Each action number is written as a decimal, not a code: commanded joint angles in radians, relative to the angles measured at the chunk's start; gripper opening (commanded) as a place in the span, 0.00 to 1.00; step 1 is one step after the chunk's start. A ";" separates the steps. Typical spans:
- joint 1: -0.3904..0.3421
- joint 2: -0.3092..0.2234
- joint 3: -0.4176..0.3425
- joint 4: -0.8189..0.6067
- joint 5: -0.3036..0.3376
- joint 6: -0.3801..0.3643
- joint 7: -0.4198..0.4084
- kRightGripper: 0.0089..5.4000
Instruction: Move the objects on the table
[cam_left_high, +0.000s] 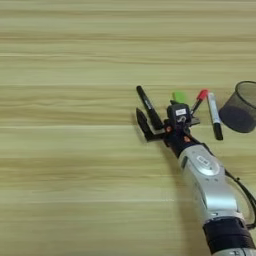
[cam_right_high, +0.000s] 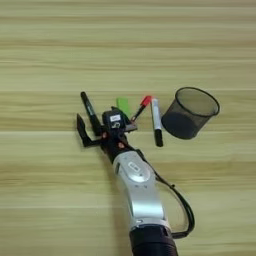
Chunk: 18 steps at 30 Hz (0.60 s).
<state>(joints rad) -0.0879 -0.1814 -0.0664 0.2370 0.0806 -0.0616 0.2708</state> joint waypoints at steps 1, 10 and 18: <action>-0.067 -0.009 -0.006 -0.018 0.002 -0.039 -0.002 1.00; -0.084 -0.009 -0.009 0.035 0.006 -0.053 0.004 1.00; -0.101 -0.009 -0.013 0.079 0.005 -0.061 0.003 1.00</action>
<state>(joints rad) -0.1140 -0.1786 -0.0691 0.3380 0.0813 -0.0939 0.2762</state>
